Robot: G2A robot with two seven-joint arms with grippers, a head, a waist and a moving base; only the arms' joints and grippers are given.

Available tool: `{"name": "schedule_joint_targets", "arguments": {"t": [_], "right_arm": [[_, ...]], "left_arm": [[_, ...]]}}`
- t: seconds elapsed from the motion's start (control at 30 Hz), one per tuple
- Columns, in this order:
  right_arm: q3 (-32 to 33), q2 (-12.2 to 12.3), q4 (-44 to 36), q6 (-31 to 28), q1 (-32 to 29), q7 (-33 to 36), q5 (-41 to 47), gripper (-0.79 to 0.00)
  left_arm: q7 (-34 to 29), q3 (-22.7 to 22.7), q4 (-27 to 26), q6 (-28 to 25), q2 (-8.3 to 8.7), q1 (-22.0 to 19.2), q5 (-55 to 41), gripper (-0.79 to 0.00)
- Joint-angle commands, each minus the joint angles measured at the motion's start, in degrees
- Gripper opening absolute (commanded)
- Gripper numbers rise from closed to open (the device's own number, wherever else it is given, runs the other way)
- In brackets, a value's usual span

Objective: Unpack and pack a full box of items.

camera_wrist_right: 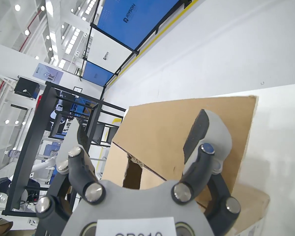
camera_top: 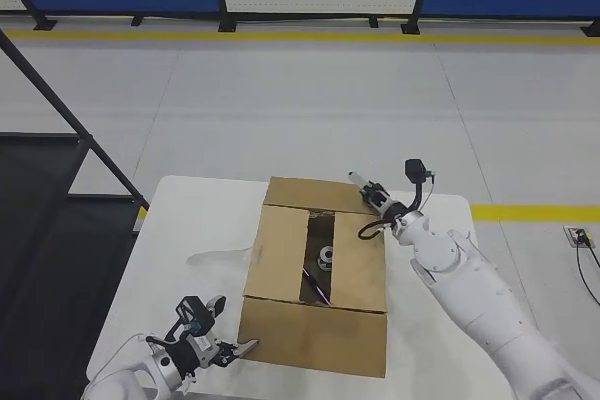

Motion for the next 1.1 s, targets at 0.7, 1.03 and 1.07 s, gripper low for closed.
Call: {"name": "schedule_joint_targets", "arguments": {"t": [0.7, 1.03, 1.07], "right_arm": [[9.9, 1.8, -9.6, -14.3, -7.0, 26.2, 8.5, 0.0], [10.1, 1.9, -10.4, -14.1, -7.3, 27.1, 8.4, 0.0], [10.1, 1.9, -10.4, -14.1, -7.3, 27.1, 8.4, 0.0]], "left_arm": [[2.5, -4.6, 4.0, 15.5, -0.36, -1.7, -10.2, 0.0], [1.2, 1.1, 11.7, 21.2, -1.32, -9.9, -9.1, 0.0], [1.1, 1.9, 12.3, 21.4, -1.44, -10.5, -8.8, 0.0]]}}
